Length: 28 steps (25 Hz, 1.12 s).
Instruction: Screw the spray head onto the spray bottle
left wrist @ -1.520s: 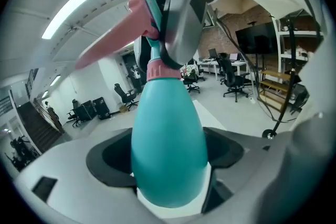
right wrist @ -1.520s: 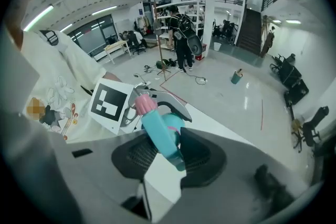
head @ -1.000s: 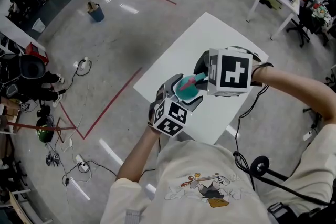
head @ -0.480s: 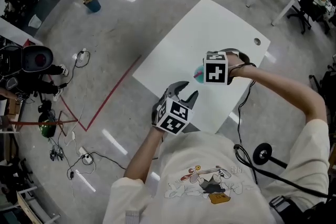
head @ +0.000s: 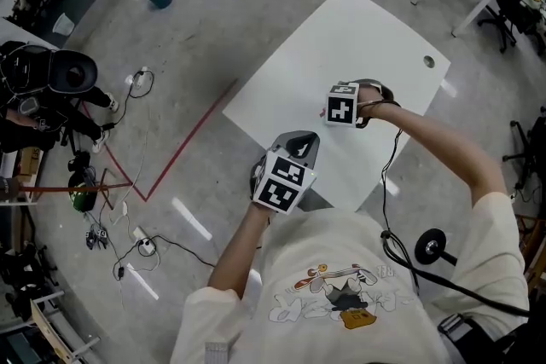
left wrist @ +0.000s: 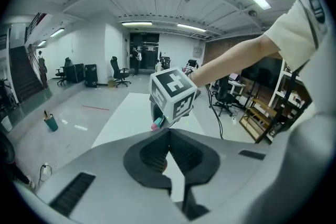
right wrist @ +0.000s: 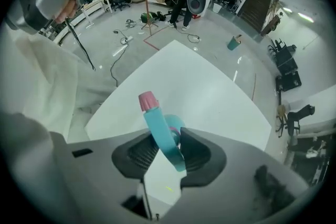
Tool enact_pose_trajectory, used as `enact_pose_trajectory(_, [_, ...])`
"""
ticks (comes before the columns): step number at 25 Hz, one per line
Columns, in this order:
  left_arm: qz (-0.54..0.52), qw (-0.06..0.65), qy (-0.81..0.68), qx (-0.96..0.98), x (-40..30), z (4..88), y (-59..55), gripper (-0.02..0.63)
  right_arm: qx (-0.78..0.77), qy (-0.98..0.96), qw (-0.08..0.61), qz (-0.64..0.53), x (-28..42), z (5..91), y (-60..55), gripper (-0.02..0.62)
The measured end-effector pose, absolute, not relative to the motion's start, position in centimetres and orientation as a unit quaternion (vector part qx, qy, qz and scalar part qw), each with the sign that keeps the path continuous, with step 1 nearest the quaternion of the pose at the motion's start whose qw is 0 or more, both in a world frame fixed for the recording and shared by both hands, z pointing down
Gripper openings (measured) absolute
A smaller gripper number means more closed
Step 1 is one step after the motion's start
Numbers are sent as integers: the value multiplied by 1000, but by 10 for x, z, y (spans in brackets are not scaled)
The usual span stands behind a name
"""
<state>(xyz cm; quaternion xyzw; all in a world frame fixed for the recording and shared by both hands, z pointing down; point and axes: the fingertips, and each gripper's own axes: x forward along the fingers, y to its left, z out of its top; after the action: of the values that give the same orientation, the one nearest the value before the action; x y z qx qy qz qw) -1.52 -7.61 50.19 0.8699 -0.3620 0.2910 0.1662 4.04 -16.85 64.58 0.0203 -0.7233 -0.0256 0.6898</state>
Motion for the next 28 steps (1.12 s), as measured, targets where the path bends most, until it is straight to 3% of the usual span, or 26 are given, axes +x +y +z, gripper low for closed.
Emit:
enact_pose_trajectory(14, [296,170,-352,871,-14,510,-77,8,18,-728,685,-10,34,669,-160,127])
enact_pose_trajectory(21, [305,160,-347,872,-6,510,-86,8,19,-740,672,15,37,652,-165,158])
enact_pose_trajectory(28, [245,168,-390,872,-13,486,-96,8,50,-795,603,27,56,584,-155,184])
